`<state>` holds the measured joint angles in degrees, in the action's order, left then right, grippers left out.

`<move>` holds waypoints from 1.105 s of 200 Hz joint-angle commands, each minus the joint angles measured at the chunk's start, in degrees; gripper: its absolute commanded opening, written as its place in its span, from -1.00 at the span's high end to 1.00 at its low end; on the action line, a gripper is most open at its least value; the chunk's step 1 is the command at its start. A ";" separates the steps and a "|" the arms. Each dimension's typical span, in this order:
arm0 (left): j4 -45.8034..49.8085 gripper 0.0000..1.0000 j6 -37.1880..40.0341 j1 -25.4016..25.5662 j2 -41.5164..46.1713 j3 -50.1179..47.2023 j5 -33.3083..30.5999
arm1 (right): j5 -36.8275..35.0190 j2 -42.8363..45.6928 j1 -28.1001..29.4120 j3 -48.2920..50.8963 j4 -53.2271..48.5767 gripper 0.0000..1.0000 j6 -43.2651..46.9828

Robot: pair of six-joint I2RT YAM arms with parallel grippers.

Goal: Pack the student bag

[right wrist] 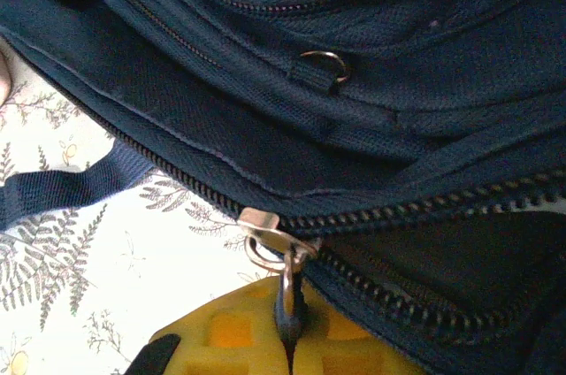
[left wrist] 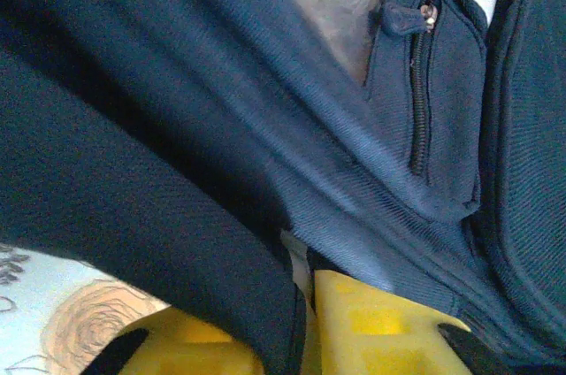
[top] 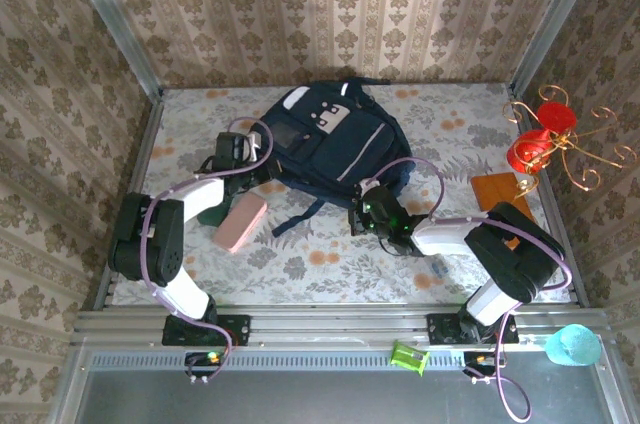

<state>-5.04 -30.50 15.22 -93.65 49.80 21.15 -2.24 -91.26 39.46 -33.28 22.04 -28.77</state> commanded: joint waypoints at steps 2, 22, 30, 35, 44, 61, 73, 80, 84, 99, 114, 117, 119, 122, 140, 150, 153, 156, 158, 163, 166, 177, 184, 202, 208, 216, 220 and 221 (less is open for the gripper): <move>2.11 0.24 5.70 -0.92 3.05 1.96 -2.29 | 3.91 0.64 -0.65 -1.16 -2.51 1.00 -0.10; 3.48 0.06 11.30 -0.32 6.79 1.08 -5.50 | 5.16 1.33 -0.67 -1.86 -4.11 1.00 1.14; 3.11 0.01 14.38 0.09 8.56 0.19 -6.77 | 5.86 1.65 -0.64 -2.29 -4.97 1.00 1.54; 2.39 -0.01 17.09 0.54 9.66 -0.61 -7.27 | 6.20 1.72 -0.68 -2.54 -5.42 1.00 1.73; 0.50 -0.03 22.64 1.89 11.70 -2.35 -8.24 | 7.01 1.96 -0.63 -2.98 -6.09 1.00 1.87; -3.94 -0.04 34.67 6.02 14.63 -5.37 -9.02 | 8.19 2.31 -0.66 -3.87 -7.22 1.00 2.21; -6.47 -0.05 43.08 9.21 15.33 -6.99 -7.10 | 8.46 2.39 -0.62 -4.48 -8.21 1.00 2.49; -7.11 -0.06 48.02 10.51 15.21 -7.42 -5.49 | 8.54 2.32 -0.70 -4.65 -8.33 1.00 2.56; -7.12 -0.06 50.62 12.03 15.09 -7.51 -4.63 | 8.60 2.25 -0.75 -4.70 -8.38 1.00 2.58; -6.36 -0.09 59.13 14.93 14.19 -7.48 -1.07 | 8.79 2.01 -0.96 -4.87 -8.51 1.00 2.31; -5.31 -0.17 66.45 16.76 12.83 -7.43 2.59 | 9.08 1.96 -1.31 -4.67 -8.34 1.00 1.99; -5.00 -0.19 67.92 17.08 12.55 -7.50 3.31 | 9.16 1.94 -1.36 -4.64 -8.26 1.00 1.83; -4.88 -0.20 69.26 17.33 12.33 -7.45 3.62 | 9.18 1.96 -1.39 -4.61 -8.20 1.00 1.82; -4.52 -0.22 70.83 17.68 12.03 -7.40 4.20 | 9.26 2.01 -1.45 -4.60 -8.10 1.00 1.81; -2.63 -0.30 80.00 19.86 9.53 -7.07 5.00 | 9.53 2.22 -1.67 -4.43 -7.81 1.00 1.62; -1.24 -0.32 83.81 21.22 7.88 -6.28 4.35 | 9.70 2.23 -1.80 -4.34 -7.64 1.00 1.52; -0.99 -0.32 84.55 21.51 7.32 -5.96 4.12 | 9.78 2.23 -1.84 -4.34 -7.63 1.00 1.46; -0.83 -0.33 85.16 21.78 6.76 -5.62 3.84 | 9.85 2.24 -1.84 -4.30 -7.52 1.00 1.44; -0.76 -0.33 85.43 21.95 6.34 -5.47 3.71 | 9.88 2.23 -1.85 -4.26 -7.49 1.00 1.44; -0.34 -0.33 86.06 22.23 5.42 -4.60 3.34 | 10.01 2.23 -1.94 -4.25 -7.43 1.00 1.41; -0.20 -0.33 86.43 22.44 4.81 -4.12 3.11 | 10.10 2.24 -1.91 -4.18 -7.36 1.00 1.44; -0.81 -0.30 86.71 22.96 2.56 -2.66 1.78 | 10.25 2.37 -1.93 -3.93 -6.98 1.00 1.40; -1.28 -0.25 86.98 23.33 1.05 -1.55 0.69 | 10.32 2.44 -1.93 -3.67 -6.65 1.00 1.29; -0.91 0.01 87.85 24.52 -2.86 1.44 -2.60 | 10.41 2.95 -2.02 -2.98 -5.98 1.00 0.90; -0.69 0.12 88.05 24.84 -3.90 2.07 -3.34 | 10.49 3.30 -2.02 -2.78 -6.00 1.00 0.77; -1.17 0.26 88.38 25.05 -4.88 2.40 -4.36 | 10.51 3.83 -2.05 -2.52 -6.17 1.00 0.77; -1.74 0.34 88.33 25.06 -5.31 2.32 -5.06 | 10.35 4.12 -2.02 -2.42 -6.28 1.00 0.82; -1.87 0.35 88.33 25.09 -5.40 2.32 -5.28 | 10.34 4.23 -2.02 -2.41 -6.38 1.00 0.78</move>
<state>-6.70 54.15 39.44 -96.64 49.87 19.68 6.74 -89.93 37.67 -36.62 14.79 -27.46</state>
